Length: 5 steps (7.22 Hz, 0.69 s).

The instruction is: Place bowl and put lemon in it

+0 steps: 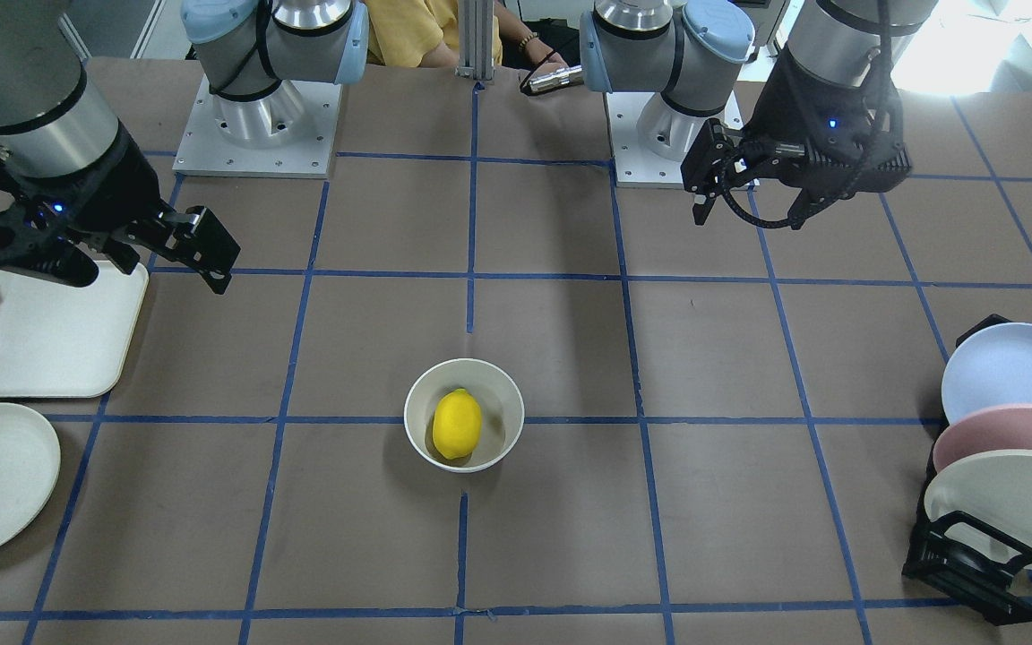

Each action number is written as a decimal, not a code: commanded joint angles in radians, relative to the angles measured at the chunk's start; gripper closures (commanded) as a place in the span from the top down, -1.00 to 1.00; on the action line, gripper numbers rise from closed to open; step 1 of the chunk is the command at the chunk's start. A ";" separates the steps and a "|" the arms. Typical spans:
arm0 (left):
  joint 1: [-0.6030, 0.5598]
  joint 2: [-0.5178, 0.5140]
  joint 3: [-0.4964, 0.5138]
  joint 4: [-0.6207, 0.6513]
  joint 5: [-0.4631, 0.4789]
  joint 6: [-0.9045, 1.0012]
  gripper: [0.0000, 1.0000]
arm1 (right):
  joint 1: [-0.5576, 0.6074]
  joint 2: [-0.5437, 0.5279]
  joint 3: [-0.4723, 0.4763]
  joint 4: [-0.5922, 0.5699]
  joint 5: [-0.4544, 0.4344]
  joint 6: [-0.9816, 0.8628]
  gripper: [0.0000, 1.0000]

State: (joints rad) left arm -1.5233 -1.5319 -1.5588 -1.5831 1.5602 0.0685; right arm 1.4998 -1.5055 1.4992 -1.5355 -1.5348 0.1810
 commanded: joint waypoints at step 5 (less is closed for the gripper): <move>0.000 -0.004 -0.007 0.000 0.003 0.004 1.00 | 0.071 -0.002 0.004 -0.091 -0.103 0.000 1.00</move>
State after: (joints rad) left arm -1.5232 -1.5343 -1.5615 -1.5831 1.5641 0.0720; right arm 1.5649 -1.5109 1.5016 -1.6122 -1.5899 0.1879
